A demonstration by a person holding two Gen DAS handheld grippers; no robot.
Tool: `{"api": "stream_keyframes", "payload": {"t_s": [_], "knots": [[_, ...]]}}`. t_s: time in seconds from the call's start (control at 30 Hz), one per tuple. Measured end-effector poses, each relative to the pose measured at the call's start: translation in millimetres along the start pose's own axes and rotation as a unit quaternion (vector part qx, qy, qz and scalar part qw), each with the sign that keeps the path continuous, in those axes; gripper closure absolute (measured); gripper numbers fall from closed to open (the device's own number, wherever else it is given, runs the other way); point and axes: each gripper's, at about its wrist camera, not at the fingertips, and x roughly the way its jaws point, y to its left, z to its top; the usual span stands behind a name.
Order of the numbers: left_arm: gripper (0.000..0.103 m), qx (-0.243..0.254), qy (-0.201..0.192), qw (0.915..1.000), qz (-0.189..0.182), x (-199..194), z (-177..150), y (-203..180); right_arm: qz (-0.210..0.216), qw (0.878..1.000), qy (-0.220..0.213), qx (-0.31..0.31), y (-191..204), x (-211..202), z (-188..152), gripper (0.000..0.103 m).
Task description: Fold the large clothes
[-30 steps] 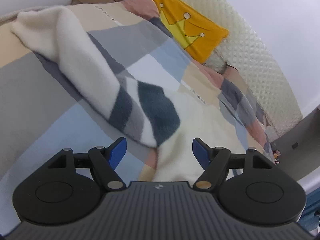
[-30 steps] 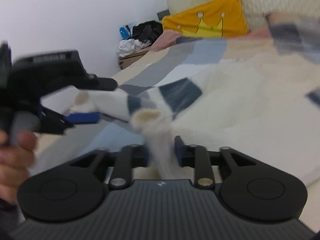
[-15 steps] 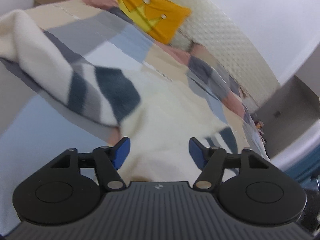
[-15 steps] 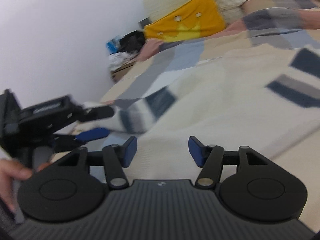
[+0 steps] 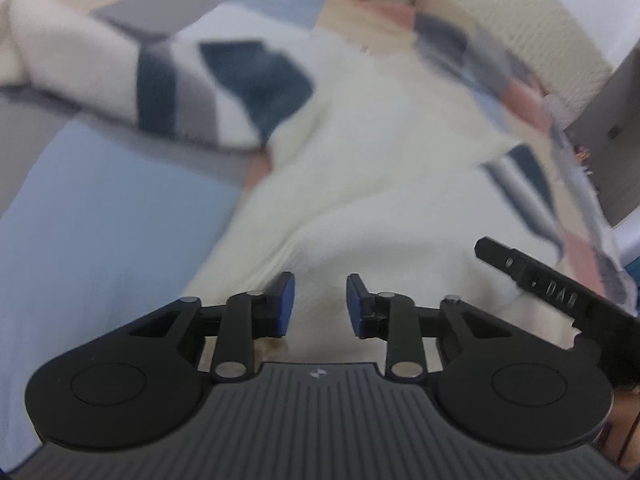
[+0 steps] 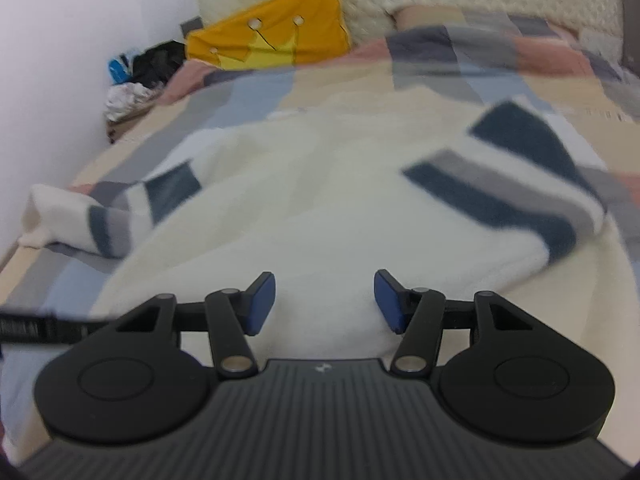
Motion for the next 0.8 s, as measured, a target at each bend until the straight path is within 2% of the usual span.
{"api": "stream_keyframes", "payload": {"t_s": [0.07, 0.23, 0.33, 0.47, 0.63, 0.67, 0.7, 0.73, 0.8], "knots": [[0.071, -0.003, 0.004, 1.0000, 0.006, 6.5, -5.0, 2.8, -0.003, 0.999, 0.022, 0.029, -4.9, 12.0, -7.8, 0.046], [0.071, 0.005, -0.006, 0.9998, 0.018, 7.6, -7.5, -0.9, -0.012, 1.000, 0.015, 0.020, -2.2, 16.8, -14.6, 0.046], [0.069, -0.001, -0.014, 0.9999, 0.008, 4.0, -7.3, -1.4, -0.008, 0.999, 0.013, 0.035, -4.7, 13.8, -12.6, 0.046], [0.055, -0.042, -0.023, 0.9987, -0.019, -4.7, -0.8, 5.5, -0.009, 0.998, 0.010, 0.053, -5.0, 11.1, -11.4, 0.046], [0.047, -0.102, -0.038, 0.9933, -0.040, -11.7, 12.5, 18.0, -0.006, 0.999, 0.010, 0.053, -5.6, 10.0, -11.4, 0.046], [0.042, -0.112, -0.045, 0.9918, -0.043, -14.2, 15.5, 20.7, -0.005, 0.998, 0.010, 0.056, -6.7, 9.9, -10.7, 0.046], [0.035, -0.119, -0.053, 0.9907, -0.037, -17.7, 18.5, 23.0, -0.003, 0.998, 0.009, 0.060, -8.0, 9.9, -10.5, 0.046], [0.031, -0.123, -0.063, 0.9900, -0.026, -21.5, 21.1, 25.1, -0.001, 0.998, 0.010, 0.064, -10.3, 10.0, -10.0, 0.046], [0.029, -0.126, -0.080, 0.9888, -0.002, -28.8, 27.7, 30.0, 0.003, 0.997, 0.012, 0.073, -13.5, 9.7, -9.1, 0.046]]}}
